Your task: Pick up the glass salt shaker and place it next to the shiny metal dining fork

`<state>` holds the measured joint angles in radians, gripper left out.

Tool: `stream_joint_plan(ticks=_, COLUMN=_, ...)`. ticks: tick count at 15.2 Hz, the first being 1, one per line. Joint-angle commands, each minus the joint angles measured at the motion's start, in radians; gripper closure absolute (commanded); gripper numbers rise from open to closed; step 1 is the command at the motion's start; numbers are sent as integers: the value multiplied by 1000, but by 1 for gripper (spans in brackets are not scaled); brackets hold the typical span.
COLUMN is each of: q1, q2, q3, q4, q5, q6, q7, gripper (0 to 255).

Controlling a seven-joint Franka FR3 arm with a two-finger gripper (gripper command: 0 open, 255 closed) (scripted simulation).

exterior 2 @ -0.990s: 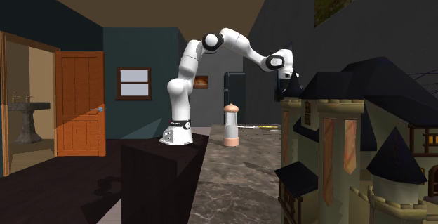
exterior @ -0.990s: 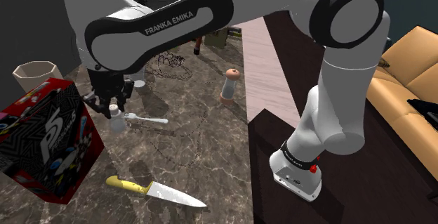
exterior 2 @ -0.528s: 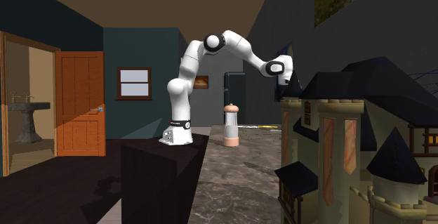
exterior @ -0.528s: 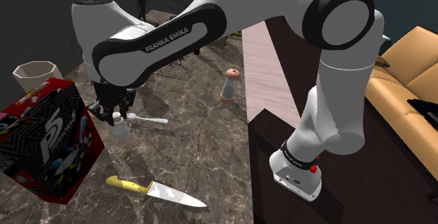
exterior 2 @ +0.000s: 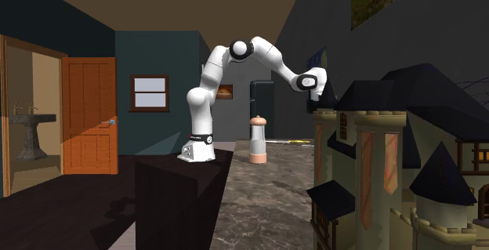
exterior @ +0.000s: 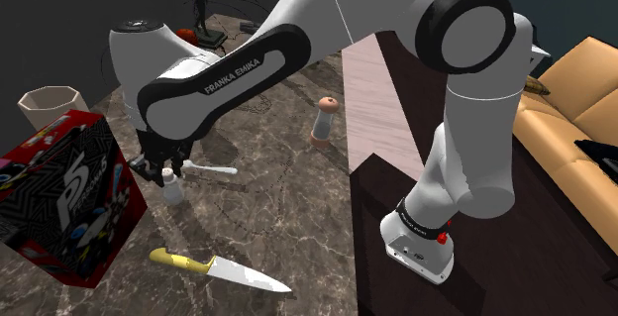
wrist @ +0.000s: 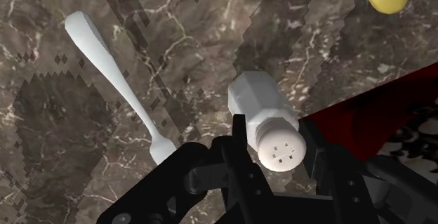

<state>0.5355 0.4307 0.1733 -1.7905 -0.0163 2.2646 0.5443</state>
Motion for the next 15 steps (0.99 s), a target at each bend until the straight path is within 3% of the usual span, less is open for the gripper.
stream_joint_plan(ticks=1, q1=0, q2=1, q3=0, q4=-1, q5=0, q6=2, q7=0, gripper=255)
stream_joint_plan(ticks=5, q1=0, q2=1, q3=0, q4=-1, q5=0, q6=2, q7=0, gripper=255)
stream_joint_plan(ticks=6, q1=0, q2=1, q3=0, q4=-1, q5=0, q6=2, q7=0, gripper=0)
stream_joint_plan(ticks=11, q1=0, q2=1, q3=0, q4=-1, q5=0, q6=2, q7=0, gripper=0)
stream_joint_plan(ticks=15, q1=-9, q2=-66, q3=4, q4=34, q5=12, q6=-99, q7=-8, gripper=0)
